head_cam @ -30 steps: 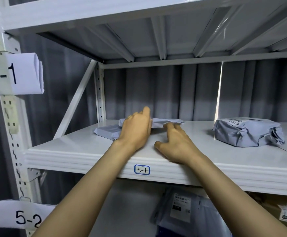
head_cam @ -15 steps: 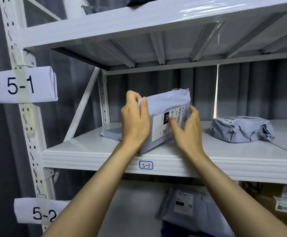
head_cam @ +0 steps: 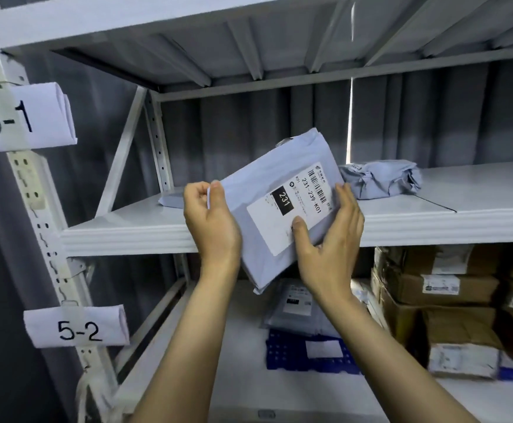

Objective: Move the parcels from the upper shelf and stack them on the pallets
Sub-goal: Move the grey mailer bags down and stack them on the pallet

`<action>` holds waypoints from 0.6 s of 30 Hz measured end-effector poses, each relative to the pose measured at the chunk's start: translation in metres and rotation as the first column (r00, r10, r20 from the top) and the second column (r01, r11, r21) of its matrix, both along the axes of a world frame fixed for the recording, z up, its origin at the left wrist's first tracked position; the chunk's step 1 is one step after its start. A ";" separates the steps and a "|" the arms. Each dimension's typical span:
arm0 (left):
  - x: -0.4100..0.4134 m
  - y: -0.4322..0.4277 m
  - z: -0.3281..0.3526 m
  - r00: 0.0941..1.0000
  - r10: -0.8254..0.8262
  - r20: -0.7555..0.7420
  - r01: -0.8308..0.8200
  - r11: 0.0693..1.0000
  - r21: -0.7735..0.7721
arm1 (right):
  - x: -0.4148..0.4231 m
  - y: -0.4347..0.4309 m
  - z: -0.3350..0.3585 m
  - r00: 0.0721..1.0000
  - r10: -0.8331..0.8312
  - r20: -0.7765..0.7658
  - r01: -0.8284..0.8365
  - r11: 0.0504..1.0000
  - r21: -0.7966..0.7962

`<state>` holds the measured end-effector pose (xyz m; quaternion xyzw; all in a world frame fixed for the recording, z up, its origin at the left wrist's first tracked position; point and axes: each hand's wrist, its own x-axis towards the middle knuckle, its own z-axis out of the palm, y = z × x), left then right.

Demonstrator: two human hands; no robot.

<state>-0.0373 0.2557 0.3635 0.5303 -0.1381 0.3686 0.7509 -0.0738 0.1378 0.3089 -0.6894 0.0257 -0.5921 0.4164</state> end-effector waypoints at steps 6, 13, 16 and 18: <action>-0.028 -0.019 -0.060 0.983 -0.118 -0.140 0.087 0.973 -0.212 | -0.043 -0.011 -0.051 0.999 -0.049 0.009 0.049 0.999 0.002; -0.055 -0.029 -0.149 0.903 -0.204 -0.379 0.067 0.936 -0.345 | -0.079 -0.020 -0.121 0.990 -0.098 -0.100 0.102 0.994 0.026; -0.062 -0.035 -0.185 0.834 -0.214 -0.508 0.018 0.932 -0.363 | -0.085 -0.025 -0.147 0.970 -0.067 -0.233 0.084 0.995 0.061; -0.063 -0.040 -0.205 0.789 -0.212 -0.576 -0.011 0.934 -0.358 | -0.087 -0.028 -0.162 0.943 -0.050 -0.330 0.081 0.993 0.081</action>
